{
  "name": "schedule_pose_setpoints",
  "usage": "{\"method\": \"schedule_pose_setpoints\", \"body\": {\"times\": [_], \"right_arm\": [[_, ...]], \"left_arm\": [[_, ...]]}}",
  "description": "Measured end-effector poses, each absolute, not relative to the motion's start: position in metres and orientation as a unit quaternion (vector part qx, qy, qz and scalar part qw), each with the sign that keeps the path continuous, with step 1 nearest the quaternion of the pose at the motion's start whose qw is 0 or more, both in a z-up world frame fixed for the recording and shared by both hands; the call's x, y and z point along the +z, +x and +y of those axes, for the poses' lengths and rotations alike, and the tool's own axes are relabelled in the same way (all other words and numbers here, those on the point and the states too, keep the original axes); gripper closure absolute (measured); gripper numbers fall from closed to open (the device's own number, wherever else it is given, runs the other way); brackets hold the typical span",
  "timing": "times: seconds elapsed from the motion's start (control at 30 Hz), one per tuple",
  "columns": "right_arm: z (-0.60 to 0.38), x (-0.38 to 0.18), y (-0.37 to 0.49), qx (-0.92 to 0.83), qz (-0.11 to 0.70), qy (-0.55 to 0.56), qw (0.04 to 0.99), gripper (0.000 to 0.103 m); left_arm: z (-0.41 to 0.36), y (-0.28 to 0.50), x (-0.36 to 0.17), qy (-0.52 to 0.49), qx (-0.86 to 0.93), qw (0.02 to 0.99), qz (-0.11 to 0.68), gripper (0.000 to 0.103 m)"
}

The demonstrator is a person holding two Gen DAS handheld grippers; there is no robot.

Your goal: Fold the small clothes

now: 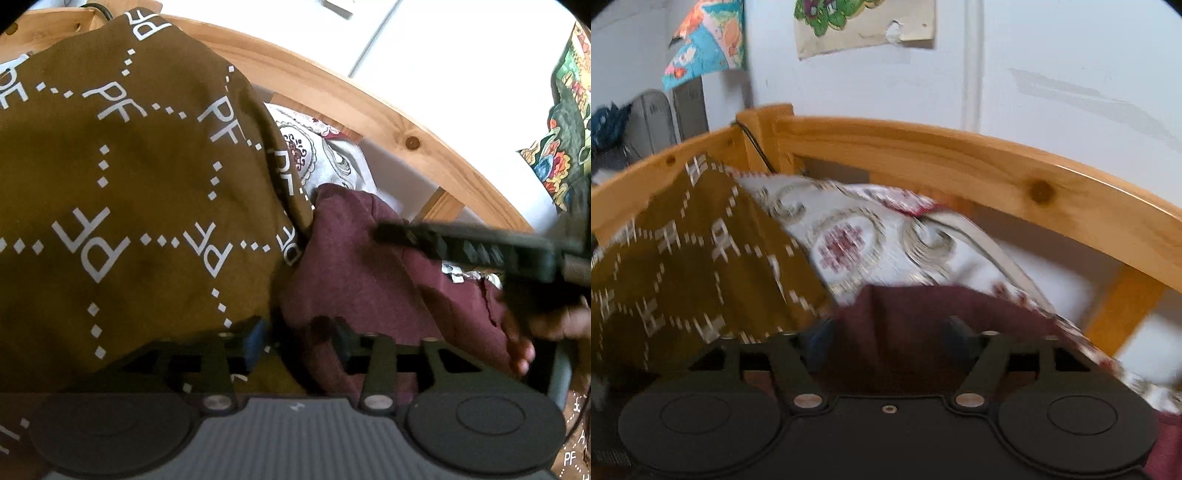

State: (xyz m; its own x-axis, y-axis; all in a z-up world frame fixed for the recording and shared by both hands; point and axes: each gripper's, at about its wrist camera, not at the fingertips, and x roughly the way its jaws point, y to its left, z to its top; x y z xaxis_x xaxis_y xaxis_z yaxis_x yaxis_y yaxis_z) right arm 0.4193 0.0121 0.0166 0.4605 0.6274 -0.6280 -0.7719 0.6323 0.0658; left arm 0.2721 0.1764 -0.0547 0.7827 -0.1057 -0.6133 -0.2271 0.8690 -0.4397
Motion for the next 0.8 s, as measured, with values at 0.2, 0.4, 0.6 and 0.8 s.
{"method": "schedule_pose_setpoints", "body": {"times": [0.2, 0.4, 0.6, 0.8], "right_arm": [[-0.045, 0.012, 0.395, 0.354, 0.323, -0.140, 0.867, 0.008], [-0.092, -0.003, 0.334, 0.319, 0.337, -0.187, 0.866, 0.001], [-0.119, -0.025, 0.285, 0.284, 0.337, -0.274, 0.855, 0.001], [-0.146, -0.045, 0.251, 0.246, 0.327, -0.337, 0.848, 0.001]], "left_arm": [[0.174, 0.263, -0.055, -0.261, 0.026, 0.911, 0.319, 0.022], [0.159, 0.266, -0.059, -0.226, 0.029, 0.913, 0.337, 0.013], [0.144, 0.262, -0.063, -0.190, 0.047, 0.918, 0.345, 0.013], [0.137, 0.258, -0.061, -0.221, 0.063, 0.903, 0.362, 0.011]]}}
